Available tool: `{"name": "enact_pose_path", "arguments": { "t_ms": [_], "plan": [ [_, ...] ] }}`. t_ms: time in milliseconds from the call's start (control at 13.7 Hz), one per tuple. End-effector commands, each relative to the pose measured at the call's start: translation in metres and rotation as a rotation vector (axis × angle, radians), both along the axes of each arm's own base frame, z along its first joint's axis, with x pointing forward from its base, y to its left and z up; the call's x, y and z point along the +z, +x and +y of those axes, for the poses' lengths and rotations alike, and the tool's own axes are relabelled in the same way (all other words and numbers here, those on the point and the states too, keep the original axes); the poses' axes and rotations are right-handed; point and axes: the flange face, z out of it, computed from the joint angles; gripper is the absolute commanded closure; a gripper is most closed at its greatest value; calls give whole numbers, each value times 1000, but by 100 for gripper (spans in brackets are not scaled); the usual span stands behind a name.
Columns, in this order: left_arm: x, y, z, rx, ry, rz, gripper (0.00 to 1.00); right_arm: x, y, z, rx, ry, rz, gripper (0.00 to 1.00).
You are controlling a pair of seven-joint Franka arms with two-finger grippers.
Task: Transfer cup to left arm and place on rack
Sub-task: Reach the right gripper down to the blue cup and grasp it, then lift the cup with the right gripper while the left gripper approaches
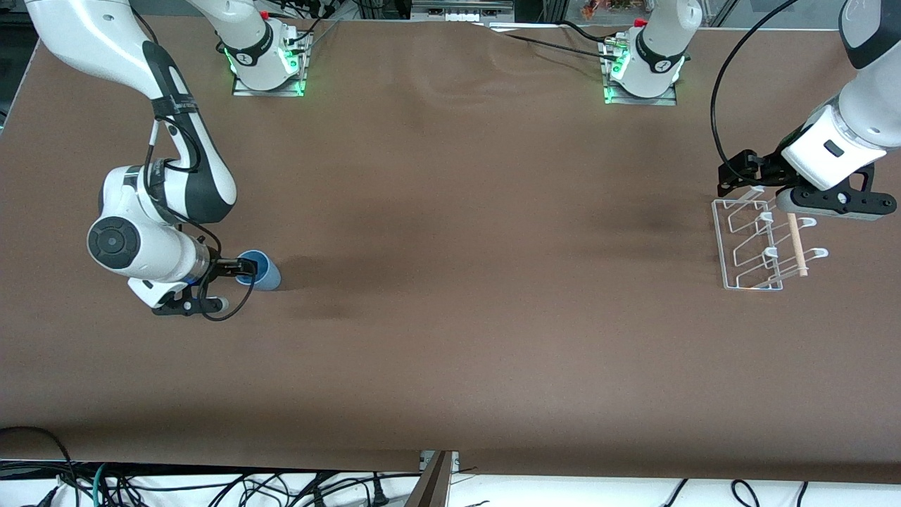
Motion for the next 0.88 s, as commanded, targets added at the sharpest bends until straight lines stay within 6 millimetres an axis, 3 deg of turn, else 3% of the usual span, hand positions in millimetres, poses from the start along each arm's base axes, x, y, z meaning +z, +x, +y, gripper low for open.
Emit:
{"name": "enact_pose_path", "arguments": {
  "t_ms": [0,146,220,366,439,512,659,805],
  "plan": [
    [4,1,0,14,-28,3,0,-8,-5,2,-16,16,-22,0],
    [4,1,0,14,-28,3,0,-17,-5,2,-25,26,-16,1],
    [4,1,0,14,-28,3,0,-19,-5,2,-33,33,-12,8],
    [4,1,0,16,-28,4,0,-19,-5,1,-37,35,-10,56],
    [4,1,0,17,-28,4,0,-19,-6,2,-37,37,-10,74],
    [3,1,0,20,-28,7,0,-22,-6,1,-38,36,-5,86],
    [3,1,-2,19,-27,7,0,-22,-4,1,-49,48,-5,98],
    [4,1,-2,19,-28,4,0,-18,-2,1,-55,56,-12,100]
  ]
}}
